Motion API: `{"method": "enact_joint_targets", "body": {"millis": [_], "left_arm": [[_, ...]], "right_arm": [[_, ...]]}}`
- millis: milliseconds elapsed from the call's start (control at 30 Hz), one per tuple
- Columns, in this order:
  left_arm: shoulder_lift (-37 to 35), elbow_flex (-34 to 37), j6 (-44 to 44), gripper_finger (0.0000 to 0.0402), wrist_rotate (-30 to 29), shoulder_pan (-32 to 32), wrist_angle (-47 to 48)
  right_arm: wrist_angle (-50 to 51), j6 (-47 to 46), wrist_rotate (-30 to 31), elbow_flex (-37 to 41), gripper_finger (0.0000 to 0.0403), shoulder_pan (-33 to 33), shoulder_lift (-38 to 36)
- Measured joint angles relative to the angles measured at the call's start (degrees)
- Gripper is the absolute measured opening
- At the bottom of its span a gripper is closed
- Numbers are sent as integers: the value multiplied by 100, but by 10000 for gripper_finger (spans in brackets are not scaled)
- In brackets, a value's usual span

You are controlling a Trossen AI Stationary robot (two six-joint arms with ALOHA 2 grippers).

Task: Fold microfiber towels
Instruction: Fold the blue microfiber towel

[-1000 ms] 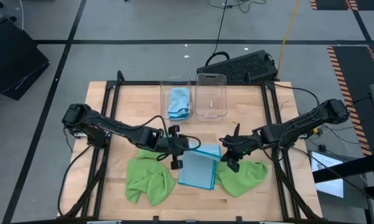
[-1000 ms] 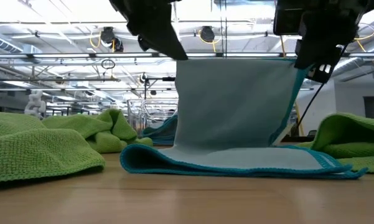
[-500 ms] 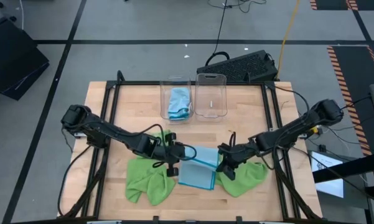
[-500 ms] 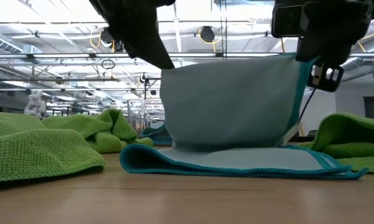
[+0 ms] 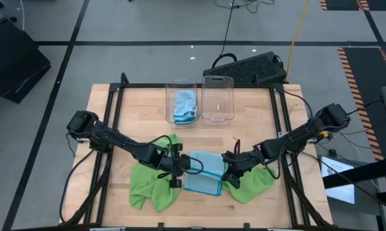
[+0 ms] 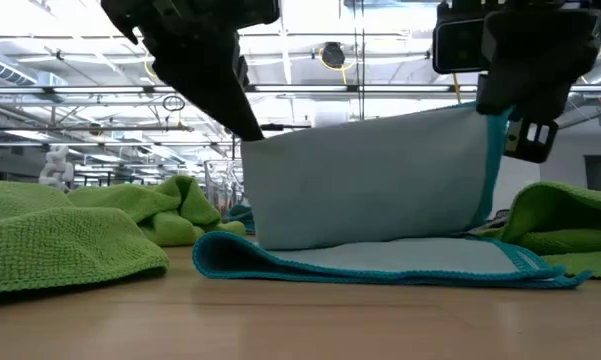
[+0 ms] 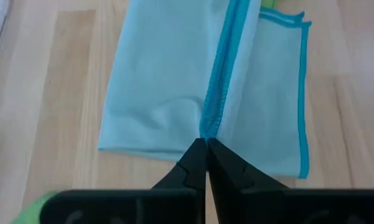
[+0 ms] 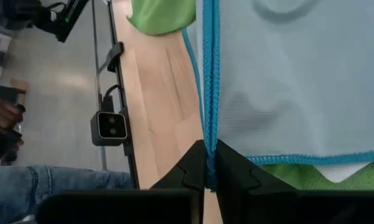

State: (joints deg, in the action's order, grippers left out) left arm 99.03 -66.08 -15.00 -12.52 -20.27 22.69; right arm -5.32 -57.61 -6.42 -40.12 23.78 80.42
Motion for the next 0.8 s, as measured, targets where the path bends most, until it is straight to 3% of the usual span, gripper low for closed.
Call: {"method": "enact_joint_targets", "body": {"millis": [367, 800], "left_arm": [[-31, -2, 5, 5, -104, -5, -15], [-167, -11, -82, 10, -196, -150, 36]], "right_arm": [[-714, -186, -134, 2, 19, 258, 577], [-755, -214, -175, 0, 20, 298, 586]]}}
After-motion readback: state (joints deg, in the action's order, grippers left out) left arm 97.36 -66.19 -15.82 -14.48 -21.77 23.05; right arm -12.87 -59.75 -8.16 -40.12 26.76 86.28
